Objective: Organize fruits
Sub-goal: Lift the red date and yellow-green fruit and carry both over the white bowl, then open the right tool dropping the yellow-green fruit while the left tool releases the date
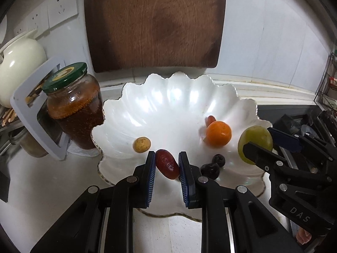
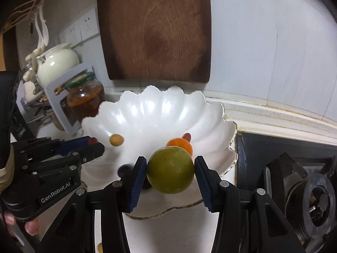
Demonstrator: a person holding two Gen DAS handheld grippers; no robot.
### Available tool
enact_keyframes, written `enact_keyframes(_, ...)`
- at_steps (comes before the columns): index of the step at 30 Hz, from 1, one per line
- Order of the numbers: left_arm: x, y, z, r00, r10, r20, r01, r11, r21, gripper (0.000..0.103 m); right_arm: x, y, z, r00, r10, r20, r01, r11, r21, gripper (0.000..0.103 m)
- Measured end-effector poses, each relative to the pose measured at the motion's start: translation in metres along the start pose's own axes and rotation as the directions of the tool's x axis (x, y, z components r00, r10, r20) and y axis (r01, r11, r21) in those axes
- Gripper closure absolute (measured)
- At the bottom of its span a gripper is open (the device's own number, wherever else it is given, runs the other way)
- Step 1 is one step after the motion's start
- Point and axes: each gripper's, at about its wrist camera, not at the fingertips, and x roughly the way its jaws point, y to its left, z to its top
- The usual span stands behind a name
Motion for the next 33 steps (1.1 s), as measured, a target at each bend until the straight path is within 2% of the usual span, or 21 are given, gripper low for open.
enact_keyframes(2, 0.004, 0.001, 0.0, 1.0, 0.0, -0.01, 0.0, 1.0, -0.006, 0.078, 0.005, -0.001, 0.0, 1.0, -0.002, -0.015, 0.002, 1.0, 0.0, 0.054)
enact_keyframes(4, 0.006, 0.002, 0.0, 1.0, -0.011, -0.021, 0.011, 1.0, -0.008, 0.068, 0.006, -0.002, 0.0, 1.0, -0.007, -0.02, 0.007, 1.0, 0.001, 0.054)
enact_keyframes(5, 0.006, 0.002, 0.0, 1.0, -0.008, -0.02, 0.007, 1.0, -0.01, 0.058, 0.008, -0.001, -0.001, 1.0, -0.013, -0.027, 0.013, 1.0, -0.006, 0.054)
enact_keyframes(9, 0.002, 0.003, 0.0, 1.0, 0.028, -0.007, -0.028, 1.0, -0.002, 0.05, 0.007, -0.002, 0.001, 0.999, -0.039, -0.018, 0.039, 0.999, -0.016, 0.053)
enact_keyframes(11, -0.001, 0.006, -0.001, 0.999, 0.034, -0.004, -0.034, 0.999, -0.012, 0.049, 0.004, -0.003, 0.002, 0.999, -0.045, -0.011, 0.044, 0.999, -0.013, 0.049)
enact_keyframes(21, -0.041, -0.002, -0.008, 0.994, 0.082, 0.073, -0.084, 0.996, 0.016, 0.038, -0.035, -0.012, -0.002, 0.996, -0.07, 0.048, 0.069, 0.997, 0.022, 0.049)
enact_keyframes(33, -0.097, -0.017, -0.021, 0.988, 0.069, 0.137, -0.071, 0.997, 0.009, 0.037, -0.096, -0.014, -0.011, 0.983, -0.11, 0.146, 0.107, 0.994, 0.034, 0.049)
